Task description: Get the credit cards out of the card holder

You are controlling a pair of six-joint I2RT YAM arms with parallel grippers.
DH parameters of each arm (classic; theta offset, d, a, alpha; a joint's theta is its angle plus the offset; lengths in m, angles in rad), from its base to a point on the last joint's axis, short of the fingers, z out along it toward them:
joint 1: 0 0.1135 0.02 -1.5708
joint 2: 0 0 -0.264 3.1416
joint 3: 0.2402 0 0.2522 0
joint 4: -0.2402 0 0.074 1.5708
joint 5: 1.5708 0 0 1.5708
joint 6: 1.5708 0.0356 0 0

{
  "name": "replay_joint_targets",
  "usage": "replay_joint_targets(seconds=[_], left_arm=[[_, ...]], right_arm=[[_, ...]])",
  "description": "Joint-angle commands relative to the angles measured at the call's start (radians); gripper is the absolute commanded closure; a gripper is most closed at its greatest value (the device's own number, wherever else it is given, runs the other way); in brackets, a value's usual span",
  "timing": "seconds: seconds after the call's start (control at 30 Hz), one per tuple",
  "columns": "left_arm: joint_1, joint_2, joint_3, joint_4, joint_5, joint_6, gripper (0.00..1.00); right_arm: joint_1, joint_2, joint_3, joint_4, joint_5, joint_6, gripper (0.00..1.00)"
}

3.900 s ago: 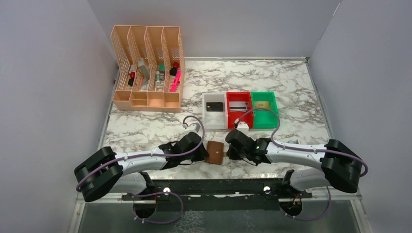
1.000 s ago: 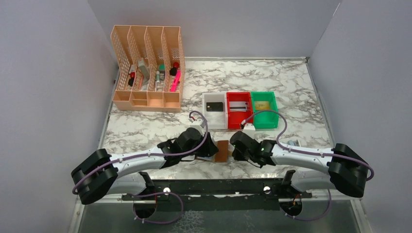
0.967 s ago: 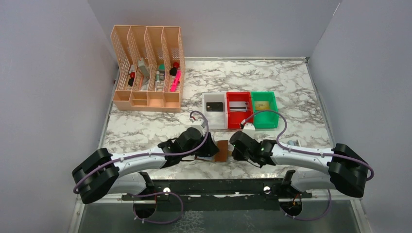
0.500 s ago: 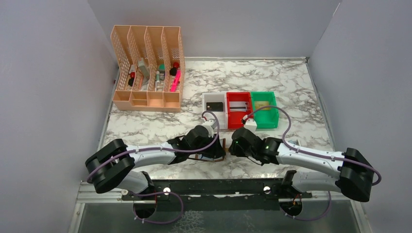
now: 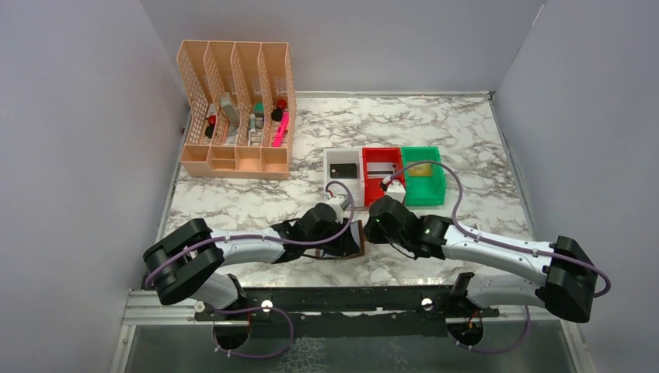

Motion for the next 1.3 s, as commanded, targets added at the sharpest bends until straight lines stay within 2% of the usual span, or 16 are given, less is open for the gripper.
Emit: replay_joint_targets(seconds=[0.0, 0.3, 0.5, 0.63, 0.9, 1.27], left_arm=[[-0.008, 0.006, -0.015, 0.011, 0.016, -0.006, 0.75], [-0.009, 0.008, -0.023, 0.007, -0.006, -0.01, 0.77], [-0.01, -0.021, -0.032, -0.011, -0.043, -0.013, 0.78], [-0.01, -0.08, -0.031, -0.088, -0.118, -0.003, 0.77], [-0.008, -0.187, -0.021, -0.282, -0.319, -0.025, 0.67], [-0.007, -0.209, 0.001, -0.37, -0.379, -0.035, 0.6]], right_arm=[[-0.006, 0.063, 0.052, 0.066, -0.034, -0.045, 0.87], [-0.017, 0.164, 0.086, 0.125, -0.123, -0.05, 0.88], [-0.034, 0.239, 0.063, 0.094, -0.1, -0.019, 0.88], [-0.039, 0.271, 0.031, 0.075, -0.091, -0.02, 0.87], [-0.04, 0.266, -0.007, 0.115, -0.179, -0.047, 0.85], [-0.039, 0.289, 0.016, 0.132, -0.202, -0.061, 0.82]])
